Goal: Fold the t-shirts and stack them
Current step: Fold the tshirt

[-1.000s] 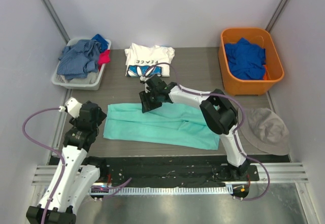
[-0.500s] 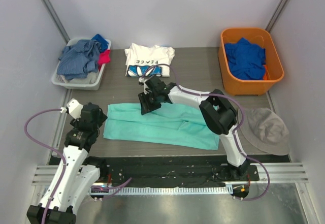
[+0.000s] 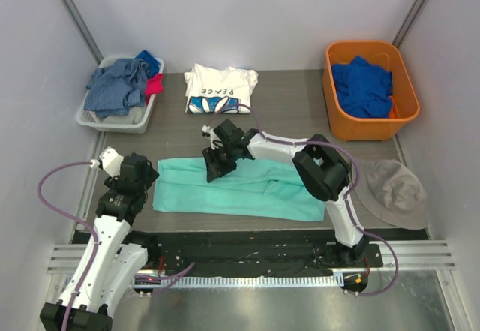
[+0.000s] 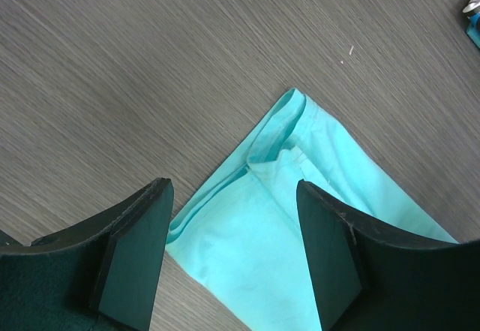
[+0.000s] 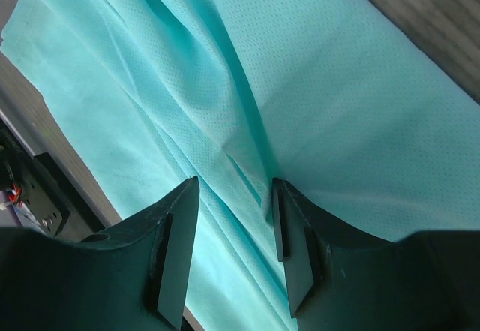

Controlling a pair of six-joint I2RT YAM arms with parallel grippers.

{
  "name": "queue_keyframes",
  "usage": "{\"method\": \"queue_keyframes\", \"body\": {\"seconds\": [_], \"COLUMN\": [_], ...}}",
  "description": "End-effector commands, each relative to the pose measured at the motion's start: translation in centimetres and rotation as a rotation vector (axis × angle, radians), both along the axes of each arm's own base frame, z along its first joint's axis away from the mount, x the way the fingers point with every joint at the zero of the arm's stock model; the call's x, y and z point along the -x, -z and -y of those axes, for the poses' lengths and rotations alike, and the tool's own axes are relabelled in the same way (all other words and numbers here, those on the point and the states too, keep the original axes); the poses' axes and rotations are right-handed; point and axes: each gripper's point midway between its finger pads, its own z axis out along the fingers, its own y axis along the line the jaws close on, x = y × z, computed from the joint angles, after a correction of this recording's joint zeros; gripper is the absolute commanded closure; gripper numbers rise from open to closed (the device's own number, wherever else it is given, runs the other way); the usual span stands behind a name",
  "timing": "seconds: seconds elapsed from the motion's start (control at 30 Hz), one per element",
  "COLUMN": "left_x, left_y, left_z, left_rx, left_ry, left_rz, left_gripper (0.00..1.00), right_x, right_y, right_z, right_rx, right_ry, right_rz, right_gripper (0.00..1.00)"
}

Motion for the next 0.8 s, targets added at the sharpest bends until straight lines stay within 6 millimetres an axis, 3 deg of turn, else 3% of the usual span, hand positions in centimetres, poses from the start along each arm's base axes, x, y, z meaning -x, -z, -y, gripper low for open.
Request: {"method": "queue_keyframes", "body": {"seconds": [0.0,0.3,0.4,0.43,0.5,0.53,0.57,0.63,0.67,0.7,0.73,0.77], "left_x": [-0.2,-0.3,-0.6,-0.7,-1.3,-1.6,-2.1,-3.0,-4.1,-4.7,-5.6,-7.0], "left_y": [-0.3,-0.2,-0.1,-0.1,-0.1,0.0,-0.1,0.2,-0.4,-0.5,-0.1,-0.9], "left_z": [0.0,0.2,0.5,0.6,1.2,1.4,1.8,2.9,3.5,4.2,5.6,6.4], "left_rx": [-0.001,0.004,0.004,0.006,0.019,0.019,0.024,0.038,0.052,0.061,0.092,0.109], "left_ry": [0.004,0.01,0.029,0.04,0.073,0.086,0.101,0.17,0.2,0.231,0.303,0.336], "left_rz": [0.022,0.018,0.018,0.016,0.024,0.015,0.025,0.012,0.045,0.053,0.032,0.076], "left_gripper": [0.28,0.28,0.28,0.28,0.28,0.28,0.28,0.27,0.26,0.26,0.25,0.25], "right_x": [1.4,0.7,-0.9,-1.4,-3.0,-3.4,-5.0,-5.7,-7.3,-7.2,-7.6,-8.5], "right_y": [-3.5,-5.2,-6.1,-7.7,-8.5,-10.3,-11.1,-11.2,-13.7,-12.8,-13.5,-15.7], "right_z": [-0.6,-0.1,1.0,1.4,3.2,4.0,5.8,8.7,11.6,13.8,15.8,18.8], "right_rx": [-0.07,-0.066,-0.028,-0.039,0.008,-0.01,0.018,0.039,0.011,0.031,0.015,-0.034], "right_ry": [-0.04,-0.005,0.078,0.11,0.207,0.261,0.355,0.48,0.586,0.64,0.701,0.799], "right_rz": [0.027,0.095,0.175,0.217,0.292,0.318,0.37,0.366,0.4,0.374,0.371,0.382], "right_gripper": [0.49,0.49,0.47,0.47,0.45,0.45,0.44,0.44,0.44,0.44,0.44,0.44]}}
